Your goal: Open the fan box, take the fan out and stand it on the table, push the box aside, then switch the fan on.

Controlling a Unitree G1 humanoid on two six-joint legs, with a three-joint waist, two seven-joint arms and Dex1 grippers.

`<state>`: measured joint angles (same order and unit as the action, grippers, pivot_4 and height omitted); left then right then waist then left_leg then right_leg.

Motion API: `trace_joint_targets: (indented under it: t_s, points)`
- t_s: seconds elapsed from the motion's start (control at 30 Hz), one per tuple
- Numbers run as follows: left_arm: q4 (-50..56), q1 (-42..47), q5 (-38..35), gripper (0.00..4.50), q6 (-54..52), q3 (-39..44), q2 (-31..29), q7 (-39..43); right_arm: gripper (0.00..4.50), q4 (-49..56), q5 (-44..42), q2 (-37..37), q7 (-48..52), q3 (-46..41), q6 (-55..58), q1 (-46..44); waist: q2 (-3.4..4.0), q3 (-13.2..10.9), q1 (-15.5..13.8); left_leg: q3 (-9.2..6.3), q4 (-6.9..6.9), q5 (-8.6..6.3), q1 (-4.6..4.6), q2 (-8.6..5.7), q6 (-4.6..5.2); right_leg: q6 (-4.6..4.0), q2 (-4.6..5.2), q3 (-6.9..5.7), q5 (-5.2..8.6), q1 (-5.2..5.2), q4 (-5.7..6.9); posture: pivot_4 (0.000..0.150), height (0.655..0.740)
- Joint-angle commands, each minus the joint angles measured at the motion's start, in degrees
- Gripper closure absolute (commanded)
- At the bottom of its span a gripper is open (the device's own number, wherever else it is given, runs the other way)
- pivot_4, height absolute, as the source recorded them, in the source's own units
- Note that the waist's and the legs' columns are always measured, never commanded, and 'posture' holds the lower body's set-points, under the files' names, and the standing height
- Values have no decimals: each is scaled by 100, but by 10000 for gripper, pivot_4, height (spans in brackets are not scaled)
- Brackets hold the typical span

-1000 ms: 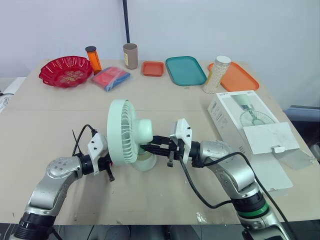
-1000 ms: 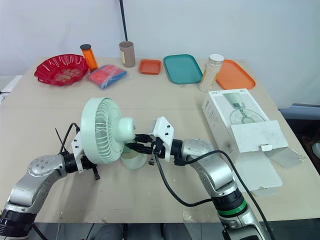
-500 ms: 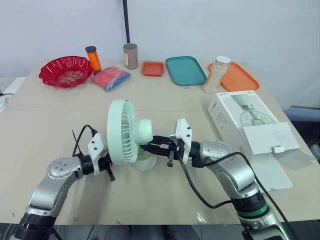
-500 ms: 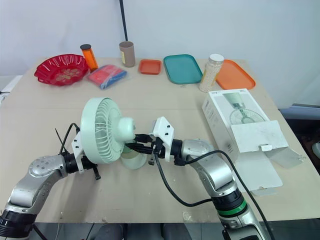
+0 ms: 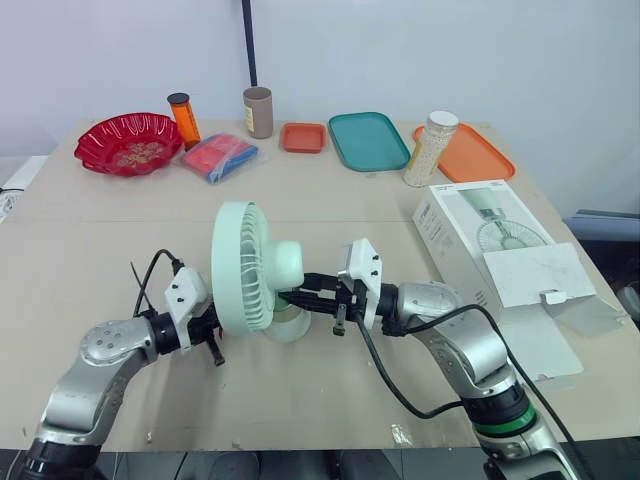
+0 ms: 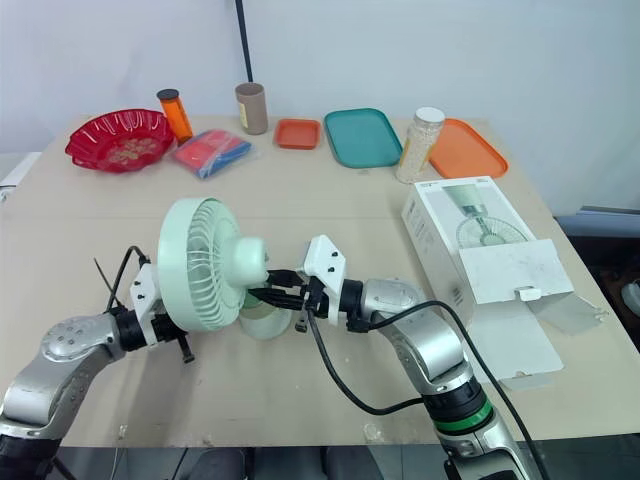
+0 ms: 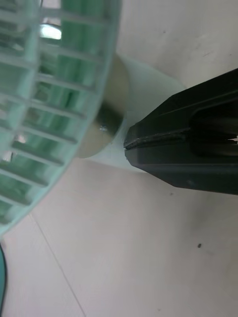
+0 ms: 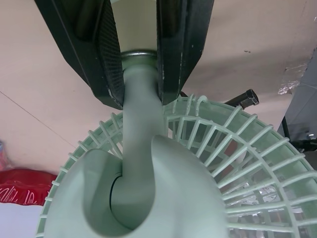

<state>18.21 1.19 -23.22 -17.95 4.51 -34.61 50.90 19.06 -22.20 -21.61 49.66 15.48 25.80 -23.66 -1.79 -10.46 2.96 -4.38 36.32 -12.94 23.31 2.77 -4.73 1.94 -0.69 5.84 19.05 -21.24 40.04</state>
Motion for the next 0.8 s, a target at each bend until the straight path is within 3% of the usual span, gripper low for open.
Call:
trace_joint_targets:
  t_s: [0.03,0.43,0.8]
  points:
    - [170,-98,-96,44558,15,339,-120,-96,39248,234,-77,-44,77,36,35,-10,0,0,-9,-1,0,0,0,0,0,0,0,-1,0,0,0,1500,7400]
    - [626,-1046,-322,44558,-267,1206,-177,-641,39248,713,-507,-422,123,-242,440,56,0,0,-21,-4,0,-1,2,-1,1,-2,5,-5,2,2,-2,1500,7400]
    - [1233,-1481,-518,44558,-588,1199,-5,-1127,39248,1087,-865,-795,127,-454,731,174,0,0,-23,-6,0,-1,1,-2,1,-3,3,-7,2,3,-1,1500,7400]
